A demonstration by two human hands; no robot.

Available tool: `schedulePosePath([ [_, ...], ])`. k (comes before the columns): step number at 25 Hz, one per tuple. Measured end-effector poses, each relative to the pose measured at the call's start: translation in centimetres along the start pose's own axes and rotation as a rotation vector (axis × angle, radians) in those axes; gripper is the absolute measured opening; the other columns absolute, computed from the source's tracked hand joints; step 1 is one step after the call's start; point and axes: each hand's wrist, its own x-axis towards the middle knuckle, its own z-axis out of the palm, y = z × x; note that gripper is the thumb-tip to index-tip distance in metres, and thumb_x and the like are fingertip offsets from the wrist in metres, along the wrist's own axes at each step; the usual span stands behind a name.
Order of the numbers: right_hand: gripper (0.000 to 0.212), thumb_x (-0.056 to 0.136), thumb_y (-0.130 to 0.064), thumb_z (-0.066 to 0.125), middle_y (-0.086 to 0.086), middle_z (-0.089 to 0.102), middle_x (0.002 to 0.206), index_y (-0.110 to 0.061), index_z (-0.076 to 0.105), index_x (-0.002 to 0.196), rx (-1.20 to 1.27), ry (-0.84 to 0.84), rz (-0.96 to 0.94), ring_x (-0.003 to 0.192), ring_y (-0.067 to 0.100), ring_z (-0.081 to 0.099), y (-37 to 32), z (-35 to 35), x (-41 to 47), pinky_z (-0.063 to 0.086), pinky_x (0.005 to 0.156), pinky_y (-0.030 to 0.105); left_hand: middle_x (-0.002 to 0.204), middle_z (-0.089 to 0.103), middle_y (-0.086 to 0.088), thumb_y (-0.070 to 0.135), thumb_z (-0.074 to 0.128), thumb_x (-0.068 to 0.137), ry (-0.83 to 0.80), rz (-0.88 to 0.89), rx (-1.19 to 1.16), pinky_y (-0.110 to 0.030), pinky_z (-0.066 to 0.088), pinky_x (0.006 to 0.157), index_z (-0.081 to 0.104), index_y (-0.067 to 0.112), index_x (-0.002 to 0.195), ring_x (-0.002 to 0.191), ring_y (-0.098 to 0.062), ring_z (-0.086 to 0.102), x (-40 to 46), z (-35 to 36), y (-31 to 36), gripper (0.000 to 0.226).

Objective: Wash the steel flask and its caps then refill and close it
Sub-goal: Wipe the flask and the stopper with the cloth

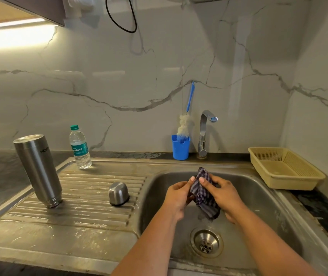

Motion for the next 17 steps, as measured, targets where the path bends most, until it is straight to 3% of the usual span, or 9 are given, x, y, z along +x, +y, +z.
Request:
schedulePosePath([
  [3, 0.061, 0.077, -0.054, 0.071, -0.005, 0.064, 0.122, -0.028, 0.059, 0.131, -0.274, 0.138, -0.162, 0.113, 0.013, 0.058, -0.29, 0.08, -0.39, 0.046, 0.1, 0.033, 0.094, 0.077, -0.012, 0.029, 0.076, 0.084, 0.075, 0.021, -0.032, -0.035, 0.058, 0.083, 0.071, 0.0, 0.106, 0.091, -0.022, 0.073, 0.24, -0.24, 0.08, 0.036],
  [5, 0.056, 0.078, -0.052, 0.071, -0.005, 0.067, 0.116, -0.026, 0.062, 0.127, -0.289, 0.21, -0.203, 0.109, 0.011, 0.059, -0.56, 0.28, -0.56, 0.048, 0.098, 0.031, 0.097, 0.076, -0.013, 0.03, 0.076, 0.085, 0.055, -0.002, -0.059, -0.036, 0.058, 0.086, 0.071, -0.002, 0.109, 0.095, -0.024, 0.073, 0.4, -0.36, 0.04, 0.04],
  [9, 0.05, 0.085, -0.05, 0.064, -0.005, 0.066, 0.115, -0.028, 0.059, 0.129, -0.113, 0.123, -0.085, 0.107, 0.012, 0.058, -0.58, 0.14, -0.65, 0.048, 0.095, 0.033, 0.098, 0.076, -0.014, 0.029, 0.075, 0.085, 0.031, -0.022, -0.063, -0.035, 0.057, 0.09, 0.071, -0.003, 0.109, 0.095, -0.023, 0.073, 0.26, 0.14, -0.25, 0.041],
  [13, 0.052, 0.077, -0.043, 0.076, -0.008, 0.067, 0.114, -0.026, 0.064, 0.124, -0.272, 0.209, -0.257, 0.106, 0.008, 0.06, -0.64, 0.13, -0.53, 0.046, 0.094, 0.024, 0.098, 0.076, -0.015, 0.028, 0.076, 0.084, 0.057, -0.004, -0.121, -0.038, 0.057, 0.09, 0.071, -0.003, 0.105, 0.098, -0.026, 0.072, 0.63, -0.21, 0.18, 0.038],
  [15, 0.043, 0.083, -0.047, 0.068, -0.007, 0.068, 0.108, -0.026, 0.065, 0.121, -0.217, 0.215, -0.21, 0.1, 0.008, 0.061, -0.81, 0.21, -0.51, 0.048, 0.087, 0.025, 0.1, 0.076, -0.016, 0.026, 0.076, 0.085, 0.032, -0.011, -0.107, -0.036, 0.058, 0.089, 0.071, -0.004, 0.107, 0.098, -0.026, 0.072, 0.62, -0.3, 0.24, 0.037],
  [17, 0.038, 0.089, -0.051, 0.057, -0.006, 0.069, 0.103, -0.028, 0.066, 0.118, -0.197, 0.114, -0.128, 0.098, 0.011, 0.062, -0.74, 0.09, -0.6, 0.049, 0.081, 0.026, 0.099, 0.076, -0.016, 0.026, 0.077, 0.084, 0.03, -0.005, -0.054, -0.037, 0.057, 0.092, 0.07, -0.004, 0.108, 0.097, -0.026, 0.073, 0.54, -0.28, 0.09, 0.039],
])
